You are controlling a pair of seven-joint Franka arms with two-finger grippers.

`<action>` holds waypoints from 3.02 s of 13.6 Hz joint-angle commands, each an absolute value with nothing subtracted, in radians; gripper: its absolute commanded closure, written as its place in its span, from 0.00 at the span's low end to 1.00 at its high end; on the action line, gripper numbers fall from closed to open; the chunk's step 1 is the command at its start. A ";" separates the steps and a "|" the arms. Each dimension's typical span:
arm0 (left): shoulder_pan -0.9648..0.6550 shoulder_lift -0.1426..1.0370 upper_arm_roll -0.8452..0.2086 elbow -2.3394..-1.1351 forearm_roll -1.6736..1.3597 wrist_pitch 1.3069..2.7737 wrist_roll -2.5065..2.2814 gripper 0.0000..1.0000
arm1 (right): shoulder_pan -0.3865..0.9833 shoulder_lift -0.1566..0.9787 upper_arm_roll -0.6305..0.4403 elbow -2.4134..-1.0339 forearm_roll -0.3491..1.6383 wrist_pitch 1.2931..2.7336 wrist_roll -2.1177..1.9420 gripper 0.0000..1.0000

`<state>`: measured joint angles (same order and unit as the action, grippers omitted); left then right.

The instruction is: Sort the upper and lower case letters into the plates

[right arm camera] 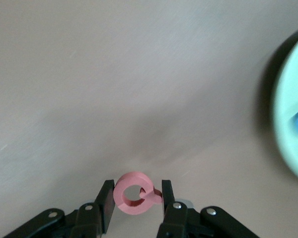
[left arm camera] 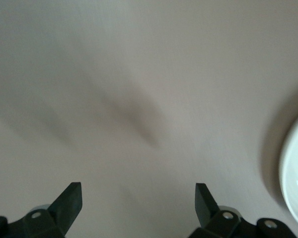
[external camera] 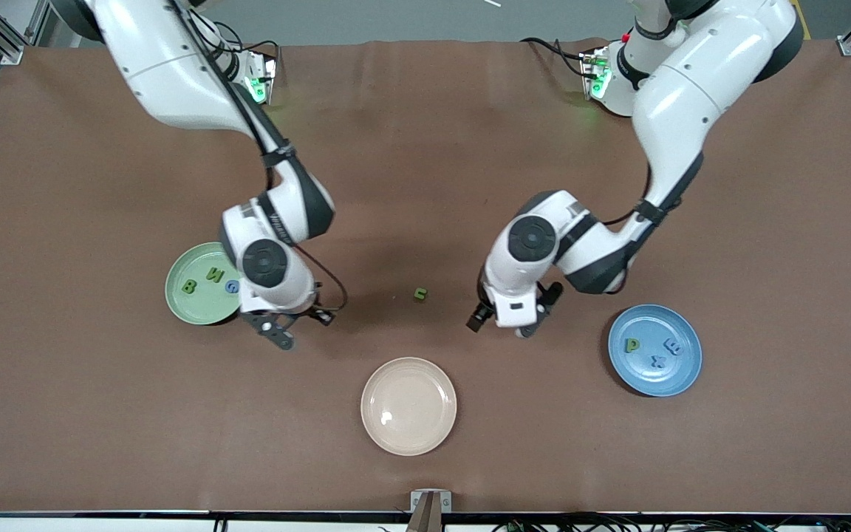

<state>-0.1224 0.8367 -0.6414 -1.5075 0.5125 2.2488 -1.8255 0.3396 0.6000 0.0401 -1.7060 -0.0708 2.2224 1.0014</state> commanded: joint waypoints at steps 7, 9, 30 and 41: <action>-0.475 1.003 -0.410 -1.233 0.472 2.321 -2.074 0.12 | 0.017 0.462 0.064 -1.954 -0.089 2.340 0.453 1.00; -0.482 1.019 -0.410 -1.232 0.472 2.345 -2.091 0.17 | -0.021 0.468 0.064 -2.012 -0.089 2.434 0.401 1.00; -0.515 1.023 -0.393 -1.233 0.388 2.263 -2.099 0.37 | -0.029 0.380 0.069 -1.593 -0.090 1.797 0.115 0.00; -0.499 1.020 -0.391 -1.236 0.385 2.263 -2.040 0.94 | -0.055 0.384 0.064 -1.339 -0.086 1.542 0.055 0.00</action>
